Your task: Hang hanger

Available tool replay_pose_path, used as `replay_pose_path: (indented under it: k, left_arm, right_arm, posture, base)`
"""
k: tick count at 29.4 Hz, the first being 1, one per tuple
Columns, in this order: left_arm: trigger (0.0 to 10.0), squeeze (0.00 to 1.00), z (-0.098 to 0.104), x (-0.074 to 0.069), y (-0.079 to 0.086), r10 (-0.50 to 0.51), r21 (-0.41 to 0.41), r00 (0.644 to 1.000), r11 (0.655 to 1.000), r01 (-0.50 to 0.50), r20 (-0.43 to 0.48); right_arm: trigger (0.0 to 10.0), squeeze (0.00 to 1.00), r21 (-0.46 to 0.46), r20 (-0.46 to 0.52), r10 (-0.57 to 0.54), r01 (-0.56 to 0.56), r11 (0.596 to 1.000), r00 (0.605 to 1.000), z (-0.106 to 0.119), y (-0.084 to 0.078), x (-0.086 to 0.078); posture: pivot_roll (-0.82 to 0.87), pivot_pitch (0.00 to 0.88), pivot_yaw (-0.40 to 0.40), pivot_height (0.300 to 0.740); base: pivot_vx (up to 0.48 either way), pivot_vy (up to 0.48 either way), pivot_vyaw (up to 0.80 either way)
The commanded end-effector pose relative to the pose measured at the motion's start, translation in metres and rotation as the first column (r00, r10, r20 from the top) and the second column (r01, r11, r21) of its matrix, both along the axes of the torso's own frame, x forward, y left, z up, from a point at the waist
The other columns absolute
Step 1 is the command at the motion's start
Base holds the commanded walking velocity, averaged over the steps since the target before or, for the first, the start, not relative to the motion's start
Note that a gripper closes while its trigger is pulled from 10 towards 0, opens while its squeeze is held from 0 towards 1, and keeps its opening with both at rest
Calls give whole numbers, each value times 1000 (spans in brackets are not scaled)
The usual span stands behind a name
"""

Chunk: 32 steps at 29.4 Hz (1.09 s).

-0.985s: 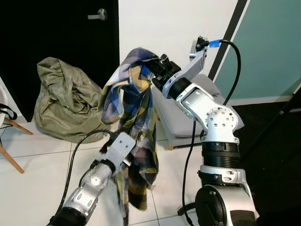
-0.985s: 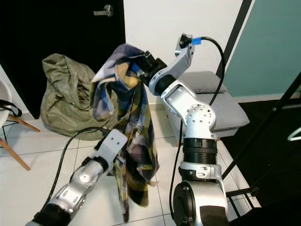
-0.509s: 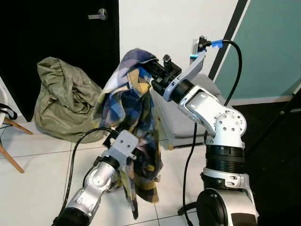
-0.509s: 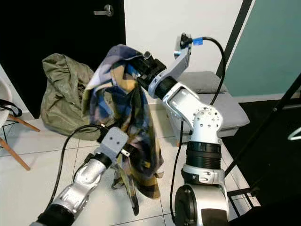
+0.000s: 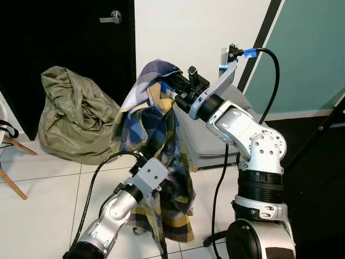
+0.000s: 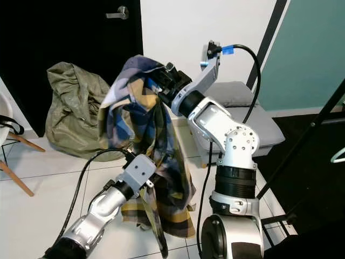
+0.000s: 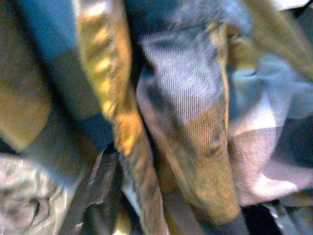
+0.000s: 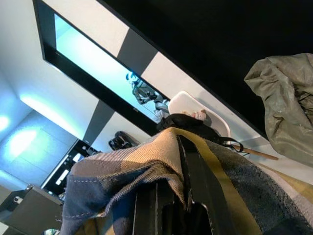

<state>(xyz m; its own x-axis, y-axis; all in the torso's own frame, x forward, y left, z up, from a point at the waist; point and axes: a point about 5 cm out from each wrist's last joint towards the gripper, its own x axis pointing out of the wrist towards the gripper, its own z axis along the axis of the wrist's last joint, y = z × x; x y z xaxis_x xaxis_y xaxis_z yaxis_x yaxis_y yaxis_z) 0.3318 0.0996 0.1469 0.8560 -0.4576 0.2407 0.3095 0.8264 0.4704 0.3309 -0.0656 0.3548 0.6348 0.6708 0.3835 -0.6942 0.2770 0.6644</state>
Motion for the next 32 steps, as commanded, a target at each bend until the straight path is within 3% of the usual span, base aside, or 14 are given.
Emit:
replay_pose_path:
  k: [1,7,11,14,18,20,22,23,24,25,30,32]
  left_arm:
    - [0,0,-10,1,5,18,-6,998,1000,-18,-63]
    - [0,0,-4,5,18,64,-99,995,993,-71,-81]
    - [0,0,-1,3,23,70,-111,995,991,-77,-65]
    - [0,0,0,-5,40,79,-28,996,996,-80,-42]
    - [0,0,0,-6,58,142,25,989,990,-141,-42]
    - [0,0,3,-5,67,176,15,983,984,-176,-46]
    - [0,0,21,-2,95,251,-15,967,968,-251,-41]
    - [0,0,21,-2,95,251,-15,967,968,-251,-41]
    - [0,0,28,-1,103,266,-25,963,963,-267,-39]
    - [0,0,48,3,121,309,54,951,950,-309,0]
    - [0,0,72,7,139,354,79,935,932,-354,19]
    - [0,0,96,12,137,273,29,962,962,-272,-32]
  right_arm:
    - [0,0,27,45,15,-16,999,999,7,-2,-7]
    - [0,0,15,20,-3,2,1000,1000,-4,-8,-3]
    - [0,0,19,6,-20,20,1000,1000,-7,-11,-2]
    - [0,0,-65,-60,-184,180,982,981,-28,-30,9]
    - [0,0,-106,-103,-285,274,956,953,-43,-48,14]
    - [0,0,-121,-118,-315,301,946,942,-49,-55,16]
    - [0,0,-281,-132,-453,405,870,882,-83,-77,22]
    - [0,0,-281,-132,-453,405,870,882,-83,-77,22]
    - [0,0,-337,-131,-490,426,839,862,-95,-84,23]
    - [0,0,-444,-150,-543,434,784,826,-125,-93,24]
    - [0,0,-482,-193,-559,418,770,807,-150,-95,23]
    - [0,0,-527,-207,-567,398,751,797,-166,-92,21]
  posture:
    - [-11,155,-51,740]
    - [-6,157,-40,740]
    - [-6,157,-37,740]
    - [0,156,-36,740]
    - [5,153,-43,740]
    - [5,153,-43,740]
    - [5,150,-44,740]
    - [5,150,-44,740]
    - [5,150,-44,740]
    - [18,145,-47,740]
    - [18,145,-47,740]
    - [32,140,-50,740]
  base:
    - [0,0,0]
    - [0,0,0]
    - [0,0,0]
    - [0,0,0]
    - [0,0,0]
    - [0,0,0]
    - [0,0,0]
    - [0,0,0]
    - [0,0,0]
    - [0,0,0]
    - [0,0,0]
    - [0,0,0]
